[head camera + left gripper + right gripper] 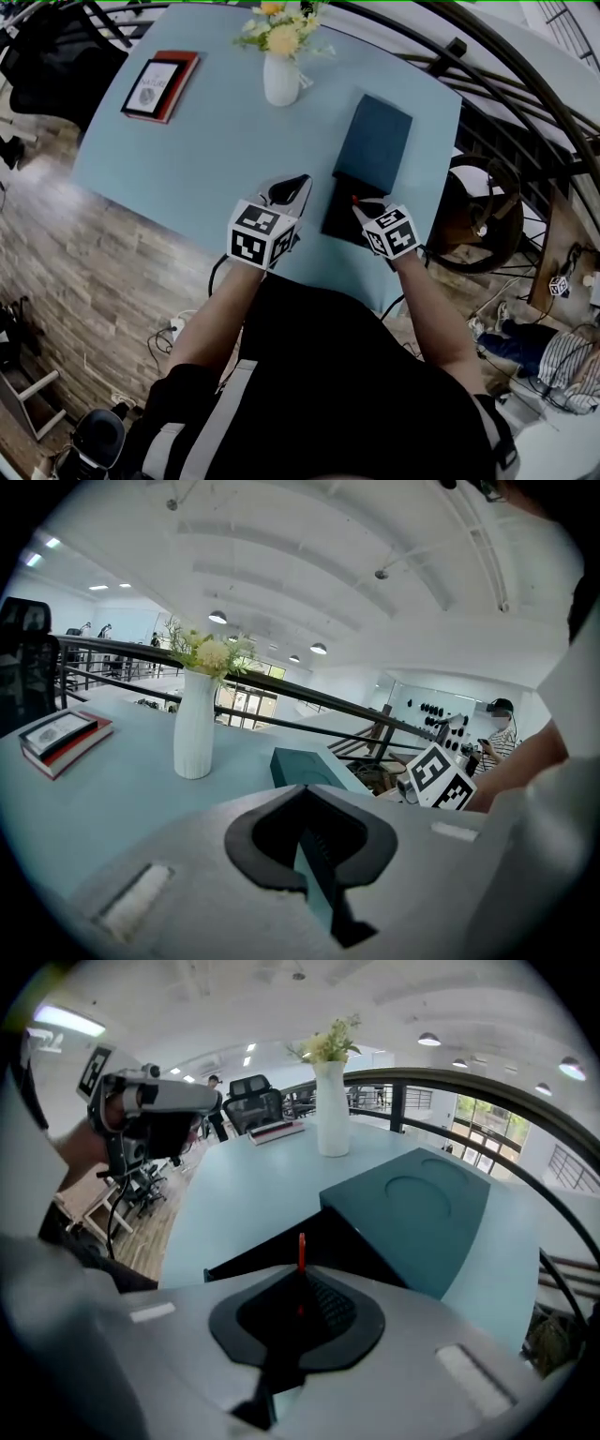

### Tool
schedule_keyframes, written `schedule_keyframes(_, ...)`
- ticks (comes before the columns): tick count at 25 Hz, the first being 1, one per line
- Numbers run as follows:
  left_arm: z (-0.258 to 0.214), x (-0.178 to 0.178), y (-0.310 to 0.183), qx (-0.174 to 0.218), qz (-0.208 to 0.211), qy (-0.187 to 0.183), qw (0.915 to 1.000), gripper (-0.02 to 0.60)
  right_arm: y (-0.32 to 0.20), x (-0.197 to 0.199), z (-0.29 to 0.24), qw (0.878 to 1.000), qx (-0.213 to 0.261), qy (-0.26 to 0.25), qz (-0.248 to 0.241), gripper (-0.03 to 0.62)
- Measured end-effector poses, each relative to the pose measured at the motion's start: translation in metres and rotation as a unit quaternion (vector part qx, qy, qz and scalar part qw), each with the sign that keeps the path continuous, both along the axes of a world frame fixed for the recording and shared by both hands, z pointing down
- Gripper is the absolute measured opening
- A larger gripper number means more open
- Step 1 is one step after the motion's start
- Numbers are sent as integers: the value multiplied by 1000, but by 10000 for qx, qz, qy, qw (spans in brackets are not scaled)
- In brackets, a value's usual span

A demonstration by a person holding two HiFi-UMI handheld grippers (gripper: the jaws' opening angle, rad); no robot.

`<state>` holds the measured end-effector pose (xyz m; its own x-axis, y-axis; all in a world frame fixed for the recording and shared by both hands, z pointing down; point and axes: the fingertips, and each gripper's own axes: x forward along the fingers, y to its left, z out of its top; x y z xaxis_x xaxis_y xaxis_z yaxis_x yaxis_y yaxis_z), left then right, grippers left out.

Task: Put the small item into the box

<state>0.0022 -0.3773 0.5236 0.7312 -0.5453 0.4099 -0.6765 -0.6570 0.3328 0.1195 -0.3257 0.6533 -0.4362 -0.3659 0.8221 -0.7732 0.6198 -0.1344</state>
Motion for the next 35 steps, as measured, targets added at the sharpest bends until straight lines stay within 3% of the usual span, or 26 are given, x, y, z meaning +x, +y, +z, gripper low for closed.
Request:
schedule_keyframes(7, 7, -1, 10, -111, 94, -96, 9998, 8, 1, -6, 25, 9940, -267, 638, -849, 12)
schedule_keyframes(23, 11, -7, 12, -204, 106, -127, 9997, 8, 14, -24, 46, 9777, -868, 1159, -1522, 14)
schedule_keyframes(28, 10, -15, 13, -195, 15, -118, 9997, 8, 19, -24, 51, 9717, -812, 1385, -1731, 15)
schedule_keyframes(35, 15, -16, 19, -292, -31, -88, 9995, 8, 23, -26, 48, 9699, -732, 1324, -1909, 15)
